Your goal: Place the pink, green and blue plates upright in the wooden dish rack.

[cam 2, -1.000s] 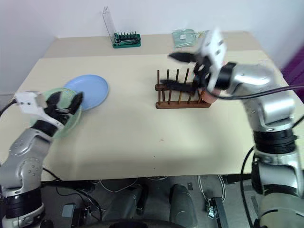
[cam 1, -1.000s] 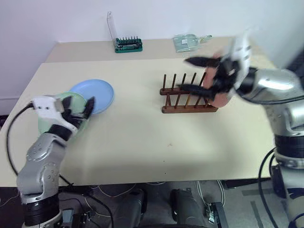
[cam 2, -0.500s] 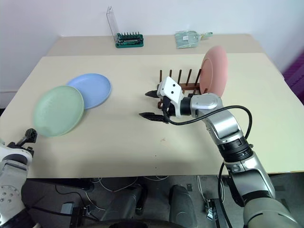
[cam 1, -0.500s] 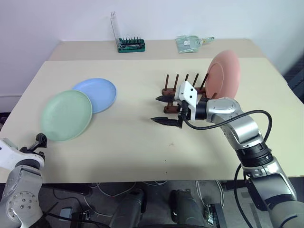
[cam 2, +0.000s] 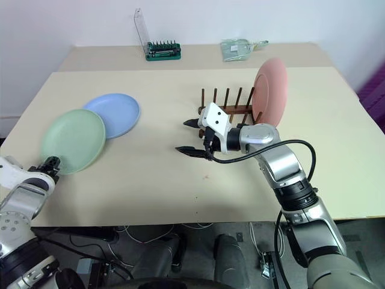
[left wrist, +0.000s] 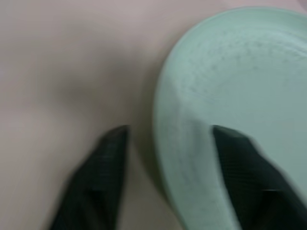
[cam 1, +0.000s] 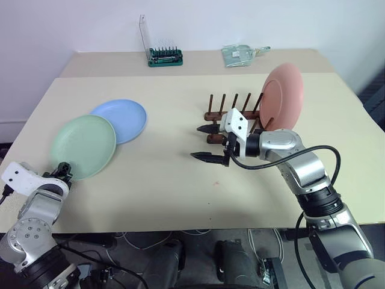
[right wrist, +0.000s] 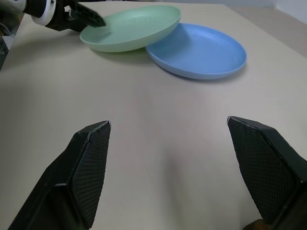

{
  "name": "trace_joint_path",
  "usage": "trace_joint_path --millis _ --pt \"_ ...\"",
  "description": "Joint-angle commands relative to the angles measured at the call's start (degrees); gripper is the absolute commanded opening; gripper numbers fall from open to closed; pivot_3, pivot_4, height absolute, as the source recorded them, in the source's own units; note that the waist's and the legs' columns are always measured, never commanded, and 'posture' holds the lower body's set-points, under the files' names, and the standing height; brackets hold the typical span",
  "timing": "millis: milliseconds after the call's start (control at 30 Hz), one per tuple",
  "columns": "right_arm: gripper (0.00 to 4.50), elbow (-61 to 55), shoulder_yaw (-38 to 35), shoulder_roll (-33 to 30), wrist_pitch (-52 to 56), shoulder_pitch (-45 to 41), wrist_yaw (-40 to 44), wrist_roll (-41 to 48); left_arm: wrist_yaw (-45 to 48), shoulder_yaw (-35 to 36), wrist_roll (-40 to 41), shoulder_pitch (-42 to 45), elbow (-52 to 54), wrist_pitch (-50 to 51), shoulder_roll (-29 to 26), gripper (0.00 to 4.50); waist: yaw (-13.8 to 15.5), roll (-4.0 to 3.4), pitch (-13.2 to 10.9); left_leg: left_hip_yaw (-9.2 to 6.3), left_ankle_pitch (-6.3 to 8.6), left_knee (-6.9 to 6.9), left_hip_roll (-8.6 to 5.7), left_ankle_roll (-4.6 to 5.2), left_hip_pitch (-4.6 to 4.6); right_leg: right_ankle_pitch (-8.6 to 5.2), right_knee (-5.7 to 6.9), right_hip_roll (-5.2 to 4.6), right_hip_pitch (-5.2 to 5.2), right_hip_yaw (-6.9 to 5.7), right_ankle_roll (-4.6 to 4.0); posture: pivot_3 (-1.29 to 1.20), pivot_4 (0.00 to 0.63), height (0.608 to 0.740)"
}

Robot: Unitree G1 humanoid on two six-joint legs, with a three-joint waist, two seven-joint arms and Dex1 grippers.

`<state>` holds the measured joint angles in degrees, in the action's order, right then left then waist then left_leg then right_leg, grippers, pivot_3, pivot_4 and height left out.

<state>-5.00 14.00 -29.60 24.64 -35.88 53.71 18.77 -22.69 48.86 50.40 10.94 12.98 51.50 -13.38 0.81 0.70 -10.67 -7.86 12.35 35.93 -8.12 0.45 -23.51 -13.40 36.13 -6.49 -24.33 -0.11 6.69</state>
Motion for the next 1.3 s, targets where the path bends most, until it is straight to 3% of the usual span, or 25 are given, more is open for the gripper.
trace_joint_path --millis 33,67,100,400,467,600,700,933,1233,1267,1300 --pt "4.01 -3.43 -1.95 0.21 -0.58 0.42 -0.46 0.27 -1.19 1.11 2.08 -0.66 0.61 -1.04 0.72 0.64 0.02 0.01 0.0 0.0 0.0 0.0 0.0 0.0 0.0 0.0 0.0 0.0 0.0 0.0 0.0 0.0 0.15 0.74" --pt "4.01 -3.53 -1.92 0.2 -0.59 0.51 -0.52 0.26 -1.28 1.17 2.32 -0.92 0.74 -1.23 0.68 0.13 0.01 0.01 0.01 0.0 0.0 0.0 0.0 0.0 0.0 0.0 0.0 0.0 0.0 0.0 0.0 0.0 0.15 0.74" --pt "4.01 -3.59 -1.95 0.23 -0.56 0.56 -0.57 0.32 -1.49 1.34 2.91 -1.19 1.08 -1.69 0.84 0.02 -0.03 0.01 0.01 0.0 0.0 0.0 0.0 0.0 0.0 0.0 0.0 -0.01 0.0 0.0 0.0 0.0 0.15 0.74" --pt "4.01 -3.25 -2.14 0.87 -1.38 -1.55 -0.15 0.33 6.53 -4.04 3.24 -1.74 11.56 -10.91 -1.81 0.02 0.0 0.1 -0.03 0.0 0.0 0.0 0.02 -0.01 0.0 0.0 -0.02 -0.03 0.01 0.01 -0.03 0.0 0.15 0.74" --pt "4.5 -2.89 -1.56 0.61 -2.92 -2.32 0.35 -1.01 7.84 -6.34 1.9 -0.7 13.74 -12.53 -3.67 0.0 0.04 0.12 -0.04 0.0 0.0 0.01 0.02 -0.01 0.0 0.01 -0.02 -0.03 0.01 0.01 -0.04 0.0 0.15 0.74" --pt "4.5 1.5 1.98 1.87 -17.4 -6.41 -4.06 -12.54 8.18 -19.97 -6.79 8.88 15.07 -10.03 -11.66 0.0 0.04 0.12 -0.04 0.0 -0.01 0.02 0.01 -0.04 0.0 0.01 -0.02 0.03 0.02 -0.01 -0.05 0.0 0.15 0.74" --pt "4.5 6.31 4.73 2.8 -27.55 -9.22 -7.99 -21.07 7.67 -28.99 -12.16 14.74 13.09 -7.28 -13.64 0.0 -0.14 0.06 0.0 0.06 -0.04 -0.01 -0.03 -0.07 0.0 0.05 -0.03 0.03 0.02 0.02 -0.03 0.0 0.15 0.74" --pt "4.5 15.99 8.7 6.27 -39.92 -14.45 -14.34 -32.36 6.14 -37.59 -17.2 25.74 10.11 -1.71 -9.63 0.0 -0.78 0.13 -0.05 0.06 -0.36 -0.25 0.01 -0.4 0.02 0.12 0.04 0.09 -0.16 0.07 0.06 0.0 0.15 0.74" --pt "4.5 21.54 11.29 8.28 -45.16 -15.1 -18.11 -40.28 5.4 -37.2 -17.76 29.46 12.75 5.42 -5.11 0.0 -1.56 0.14 -0.05 0.0 -0.42 -0.3 0.04 -0.46 0.02 0.14 0.07 0.16 -0.17 0.07 0.03 0.0 0.15 0.74" --pt "3.9 22.21 11.35 8.42 -45.35 -15.37 -19.03 -41.36 5.45 -37.08 -17.75 29.56 13.28 6.07 -4.82 0.0 -1.56 0.14 -0.05 -0.02 -0.42 -0.3 0.04 -0.46 0.02 0.14 0.07 0.18 -0.17 0.08 0.02 0.0 0.15 0.74" --pt "3.7 22.84 11.39 8.51 -45.56 -15.65 -19.74 -42.25 5.49 -36.93 -17.78 29.64 13.75 6.66 -4.61 0.0 -1.55 0.14 -0.05 -0.02 -0.42 -0.29 0.04 -0.47 0.02 0.14 0.08 0.18 -0.17 0.07 0.02 0.0 0.15 0.74"
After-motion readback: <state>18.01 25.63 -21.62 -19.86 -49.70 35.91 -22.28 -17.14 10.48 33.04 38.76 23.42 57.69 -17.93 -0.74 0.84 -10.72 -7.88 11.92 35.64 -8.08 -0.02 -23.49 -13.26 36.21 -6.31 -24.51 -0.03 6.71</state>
